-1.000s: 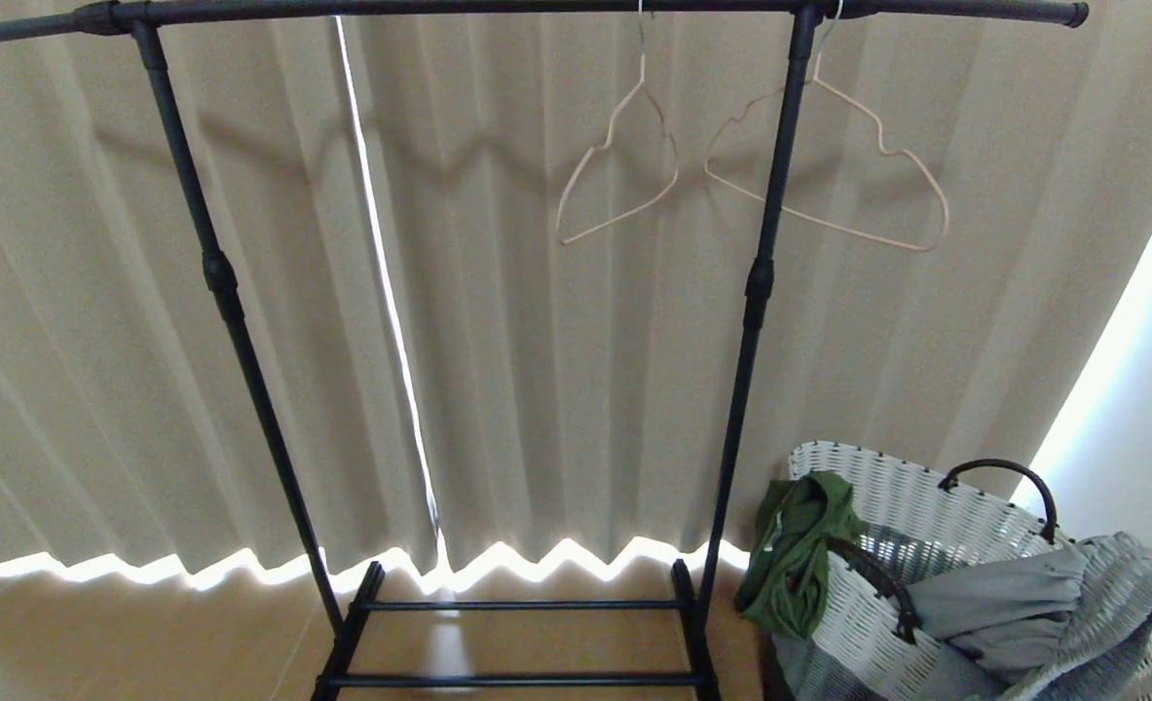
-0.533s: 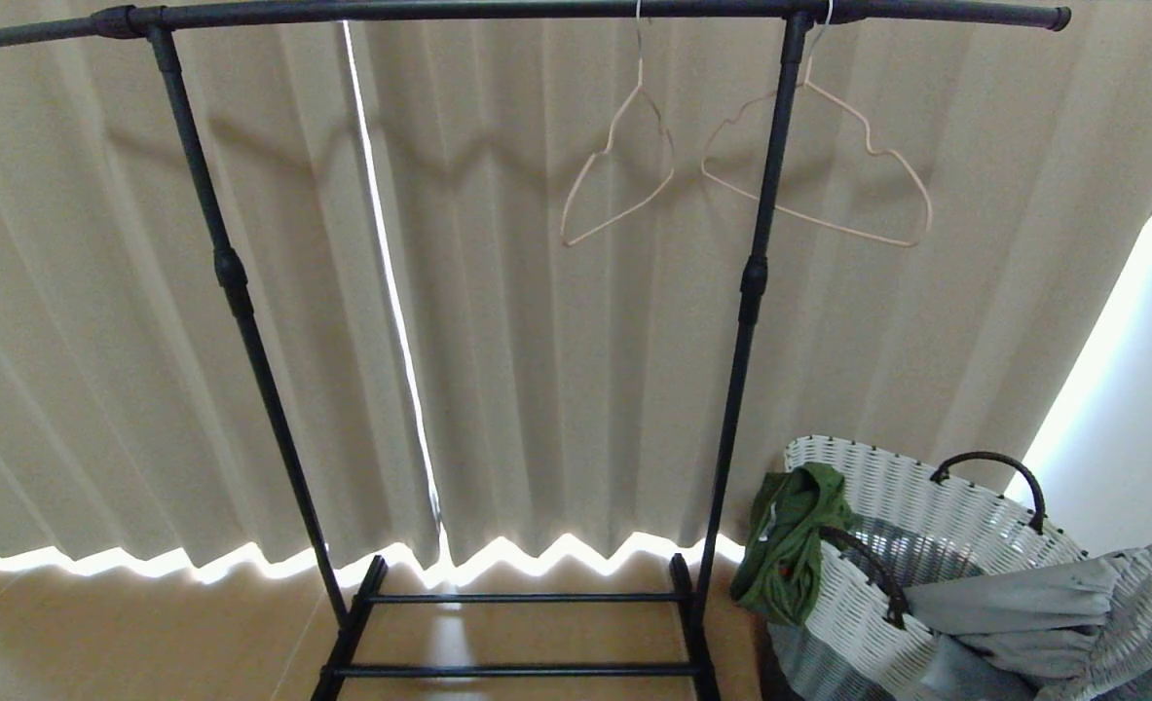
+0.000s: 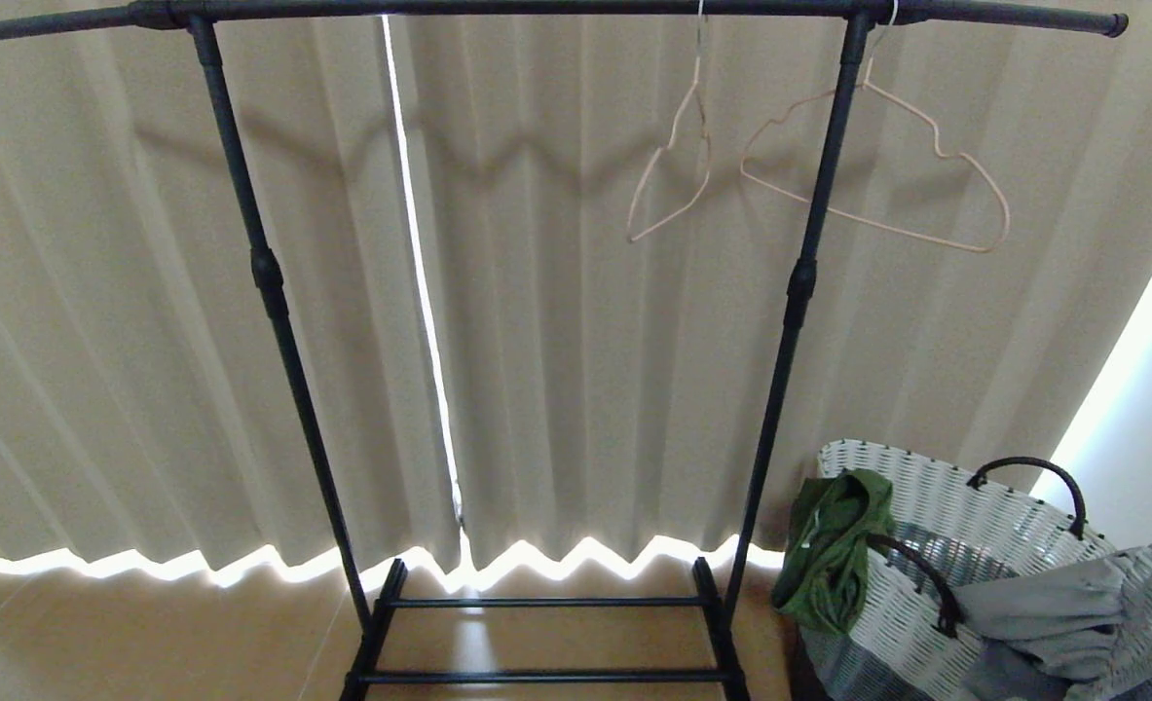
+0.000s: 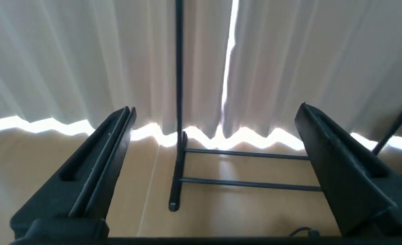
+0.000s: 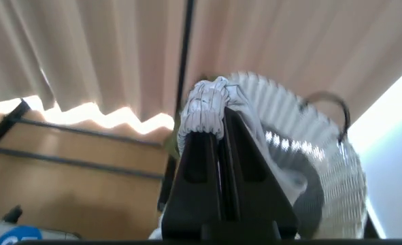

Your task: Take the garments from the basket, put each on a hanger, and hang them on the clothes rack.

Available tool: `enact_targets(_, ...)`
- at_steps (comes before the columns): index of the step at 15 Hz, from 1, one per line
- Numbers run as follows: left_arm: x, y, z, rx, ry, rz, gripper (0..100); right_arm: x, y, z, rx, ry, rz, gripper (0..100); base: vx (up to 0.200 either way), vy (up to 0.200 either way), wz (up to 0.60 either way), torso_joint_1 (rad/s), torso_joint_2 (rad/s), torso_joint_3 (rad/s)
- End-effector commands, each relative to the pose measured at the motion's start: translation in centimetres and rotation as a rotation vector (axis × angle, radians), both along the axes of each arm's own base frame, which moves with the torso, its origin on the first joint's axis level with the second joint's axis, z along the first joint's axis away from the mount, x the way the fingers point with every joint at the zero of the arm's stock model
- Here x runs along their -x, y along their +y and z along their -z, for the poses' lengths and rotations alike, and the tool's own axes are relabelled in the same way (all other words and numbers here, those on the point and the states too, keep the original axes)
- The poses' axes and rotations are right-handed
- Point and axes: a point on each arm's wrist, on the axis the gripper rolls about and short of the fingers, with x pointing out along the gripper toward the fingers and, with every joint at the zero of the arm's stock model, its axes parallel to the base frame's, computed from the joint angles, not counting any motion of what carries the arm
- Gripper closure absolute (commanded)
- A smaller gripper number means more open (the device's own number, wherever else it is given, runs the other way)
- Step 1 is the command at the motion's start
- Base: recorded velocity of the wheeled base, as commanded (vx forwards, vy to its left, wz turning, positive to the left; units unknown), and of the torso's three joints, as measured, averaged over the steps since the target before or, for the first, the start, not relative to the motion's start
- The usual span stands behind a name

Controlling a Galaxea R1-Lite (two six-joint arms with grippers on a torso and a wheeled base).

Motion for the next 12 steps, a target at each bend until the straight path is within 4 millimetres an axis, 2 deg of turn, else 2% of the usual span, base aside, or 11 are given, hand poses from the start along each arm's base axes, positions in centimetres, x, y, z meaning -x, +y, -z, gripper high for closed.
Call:
enact_targets(1, 0.0, 0.0, 0.0, -0.002, -0.001, -0.001, 0, -0.5, 0.1, -0.6, 0.001, 0.001, -0.027, 100, 0.000, 0.000, 0.00, 0.000, 0.00, 0.000)
enact_targets(6, 0.0, 0.0, 0.0, -0.037, 0.002, 0.005, 0, -2.3, 1.0, -3.4, -0.001, 0.003, -0.143, 100, 0.000, 0.000, 0.00, 0.000, 0.00, 0.000)
enact_targets(9, 0.1, -0.2, -0.4, -0.132, -0.017, 0.108, 0, -3.8, 2.6, -5.0, -0.003, 0.002, -0.295, 100, 0.000, 0.000, 0.00, 0.000, 0.00, 0.000)
enact_targets(12, 0.1, -0.6, -5.4, -0.142, -0.096, 0.292, 0, -5.6, 4.5, -7.1, -0.004, -0.011, -0.413, 100, 0.000, 0.000, 0.00, 0.000, 0.00, 0.000)
